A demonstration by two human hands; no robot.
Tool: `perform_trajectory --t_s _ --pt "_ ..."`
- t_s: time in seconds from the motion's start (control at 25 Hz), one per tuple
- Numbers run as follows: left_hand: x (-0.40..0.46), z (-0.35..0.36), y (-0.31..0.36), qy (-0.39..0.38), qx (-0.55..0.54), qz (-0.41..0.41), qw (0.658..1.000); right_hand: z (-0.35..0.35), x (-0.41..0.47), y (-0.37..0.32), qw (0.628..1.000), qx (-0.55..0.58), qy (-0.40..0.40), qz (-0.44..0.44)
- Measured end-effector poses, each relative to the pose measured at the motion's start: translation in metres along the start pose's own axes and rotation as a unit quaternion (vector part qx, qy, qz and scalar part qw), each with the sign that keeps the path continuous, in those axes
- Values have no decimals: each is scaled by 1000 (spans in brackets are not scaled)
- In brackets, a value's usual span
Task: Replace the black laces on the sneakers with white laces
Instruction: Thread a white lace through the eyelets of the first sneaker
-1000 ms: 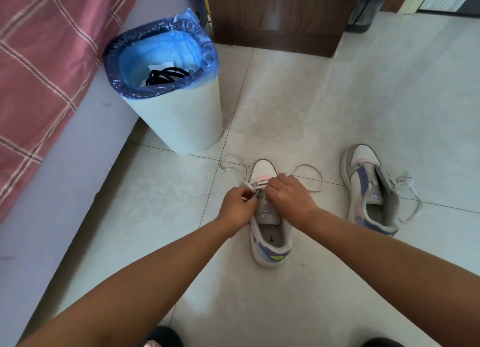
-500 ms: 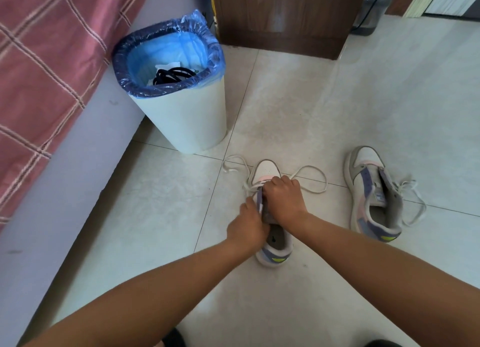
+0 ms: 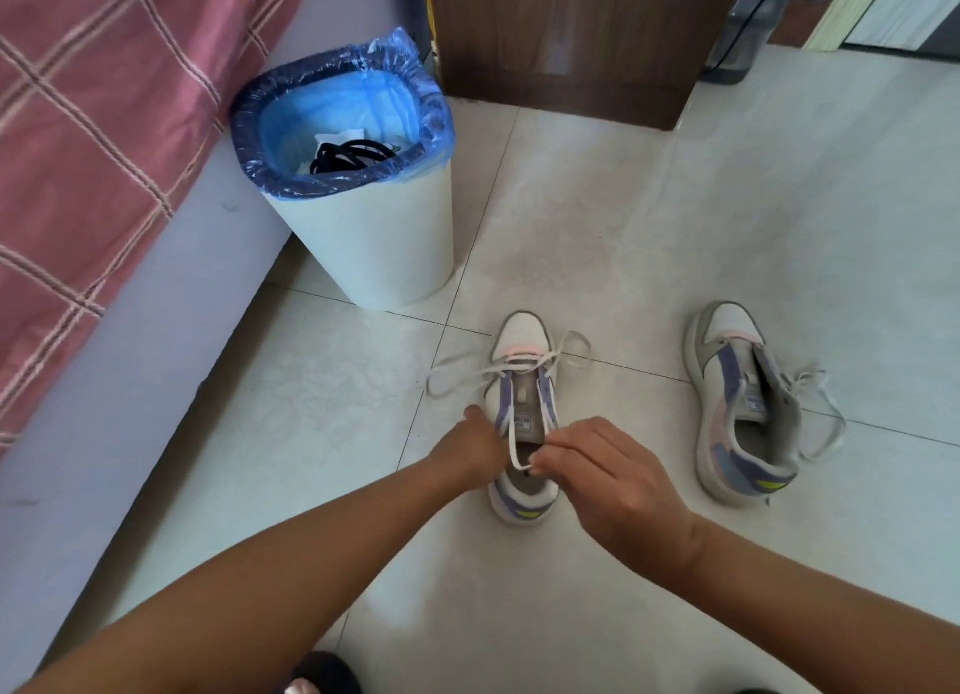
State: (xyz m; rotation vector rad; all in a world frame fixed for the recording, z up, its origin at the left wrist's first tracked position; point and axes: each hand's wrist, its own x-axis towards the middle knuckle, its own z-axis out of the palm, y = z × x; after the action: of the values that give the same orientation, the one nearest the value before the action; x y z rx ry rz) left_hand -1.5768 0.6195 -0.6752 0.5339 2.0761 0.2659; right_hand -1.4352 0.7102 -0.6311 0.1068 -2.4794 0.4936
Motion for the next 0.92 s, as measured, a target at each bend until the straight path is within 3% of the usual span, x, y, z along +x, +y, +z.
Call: perform_trajectory --t_s 0.12,0.2,0.28,0.4,0.52,0.68,0.84,0.92 --pt "-27 -20 7 12 -154 -21 988 -6 -7 13 999 -13 8 37" --pt "-47 -32 10 -88 -345 -54 933 -4 -8 12 999 -9 11 39" --pt "-59 -32 13 -194 -440 -50 875 2 -10 4 1000 5 12 24" --pt "-56 -27 19 -217 -510 -32 831 8 -11 3 999 21 12 48" --pt "-53 -25 21 -217 -540 -19 813 10 -10 5 994 57 29 92" --pt "-56 -18 27 -222 -568 -28 792 11 -8 6 996 58 36 59" --pt "-52 -10 34 -196 -556 -32 807 10 -6 10 999 32 -1 -40" --pt "-54 -8 35 -167 -540 -28 824 6 -9 9 997 77 -12 13"
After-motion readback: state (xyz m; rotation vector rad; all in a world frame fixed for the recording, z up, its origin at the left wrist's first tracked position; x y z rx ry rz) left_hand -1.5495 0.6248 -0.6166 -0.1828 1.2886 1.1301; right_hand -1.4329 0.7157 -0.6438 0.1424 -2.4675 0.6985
